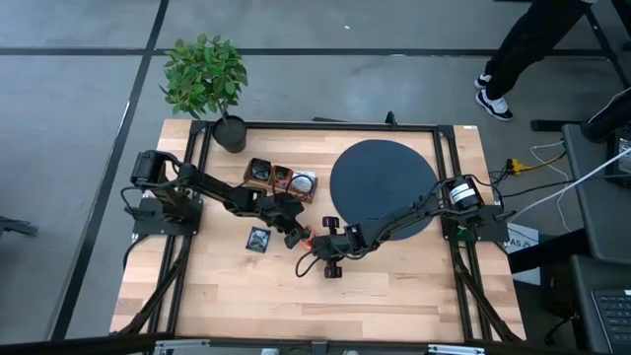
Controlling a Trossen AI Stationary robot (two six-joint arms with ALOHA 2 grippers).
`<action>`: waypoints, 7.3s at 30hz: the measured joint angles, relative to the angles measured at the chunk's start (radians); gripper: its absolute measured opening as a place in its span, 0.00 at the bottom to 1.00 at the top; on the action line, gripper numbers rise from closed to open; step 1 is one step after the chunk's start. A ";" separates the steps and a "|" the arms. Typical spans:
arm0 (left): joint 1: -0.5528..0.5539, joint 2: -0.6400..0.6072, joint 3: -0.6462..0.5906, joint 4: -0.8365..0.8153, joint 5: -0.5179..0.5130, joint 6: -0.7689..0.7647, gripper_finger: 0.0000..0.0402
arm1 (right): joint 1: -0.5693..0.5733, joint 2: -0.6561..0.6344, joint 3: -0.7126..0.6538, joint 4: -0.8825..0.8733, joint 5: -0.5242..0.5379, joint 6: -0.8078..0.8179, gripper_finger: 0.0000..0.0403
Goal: Pick & Place Tea
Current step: Put the orange tea bag into the middle section of the wooden organizer, then put the dark blue tea bag into the left section of the wooden organizer
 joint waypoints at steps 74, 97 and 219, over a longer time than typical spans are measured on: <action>0.307 -0.349 0.335 -1.075 -0.253 1.218 0.01 | -0.042 -0.262 -0.509 0.808 -0.106 0.031 0.01; 0.308 -0.204 0.335 -1.032 -0.342 1.399 0.01 | -0.048 -0.262 -0.509 0.823 -0.106 0.034 0.01; -0.341 -0.197 -0.072 -0.184 -0.339 0.111 0.01 | 0.015 -0.261 -0.509 0.812 -0.054 0.188 0.02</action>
